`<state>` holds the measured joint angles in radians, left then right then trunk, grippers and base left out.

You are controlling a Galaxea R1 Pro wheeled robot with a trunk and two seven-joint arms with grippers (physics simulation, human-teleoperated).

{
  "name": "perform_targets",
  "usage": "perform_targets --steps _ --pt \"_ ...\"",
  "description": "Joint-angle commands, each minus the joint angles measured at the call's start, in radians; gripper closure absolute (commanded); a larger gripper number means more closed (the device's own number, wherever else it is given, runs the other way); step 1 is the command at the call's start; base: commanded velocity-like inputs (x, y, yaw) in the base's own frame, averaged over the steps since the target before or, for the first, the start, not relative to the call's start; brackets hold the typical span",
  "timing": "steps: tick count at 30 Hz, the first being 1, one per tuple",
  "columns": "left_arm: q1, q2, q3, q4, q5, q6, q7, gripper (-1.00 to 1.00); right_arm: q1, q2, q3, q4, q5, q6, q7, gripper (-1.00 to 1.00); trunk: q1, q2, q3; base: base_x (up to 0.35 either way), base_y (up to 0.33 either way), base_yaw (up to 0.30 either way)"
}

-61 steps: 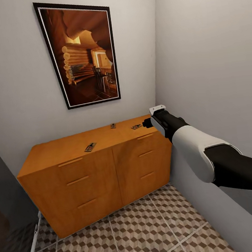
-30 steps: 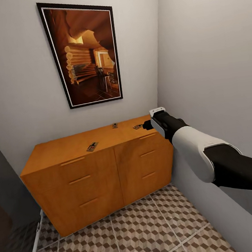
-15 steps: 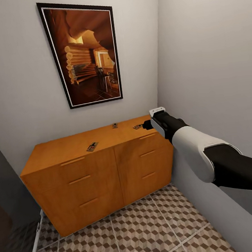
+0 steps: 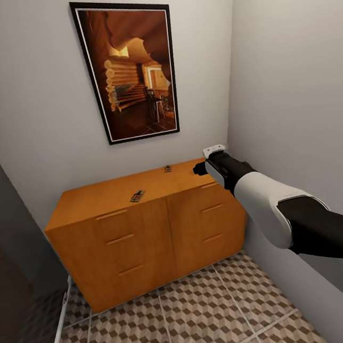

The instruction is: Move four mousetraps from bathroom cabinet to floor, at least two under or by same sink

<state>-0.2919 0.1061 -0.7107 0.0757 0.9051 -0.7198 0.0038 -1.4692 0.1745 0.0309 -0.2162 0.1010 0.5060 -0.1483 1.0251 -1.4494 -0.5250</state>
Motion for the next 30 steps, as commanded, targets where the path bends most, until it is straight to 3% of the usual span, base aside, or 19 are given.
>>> perform_targets --steps 1,8,18,30 --pt "-0.001 -0.001 -0.007 0.002 0.0 -0.003 0.006 1.0 0.0 0.0 0.003 -0.002 0.009 0.008 0.001 -1.0 0.0 -0.001 -0.002 0.0 0.0 0.262" --pt "-0.001 0.0 -0.007 0.002 0.0 -0.003 0.006 1.0 0.0 0.0 0.003 -0.001 0.009 0.008 0.001 -1.0 0.0 -0.001 -0.003 0.0 0.0 0.211" --pt "-0.001 0.0 -0.007 0.002 0.0 -0.003 0.007 1.0 0.0 0.0 0.003 0.0 0.009 0.008 0.001 -1.0 0.0 -0.001 -0.004 0.013 0.0 0.032" --pt "-0.001 -0.001 -0.007 0.002 0.0 0.029 0.006 1.0 0.0 0.0 0.002 0.001 0.009 0.006 0.001 -1.0 0.0 -0.001 -0.004 0.264 0.0 0.001"
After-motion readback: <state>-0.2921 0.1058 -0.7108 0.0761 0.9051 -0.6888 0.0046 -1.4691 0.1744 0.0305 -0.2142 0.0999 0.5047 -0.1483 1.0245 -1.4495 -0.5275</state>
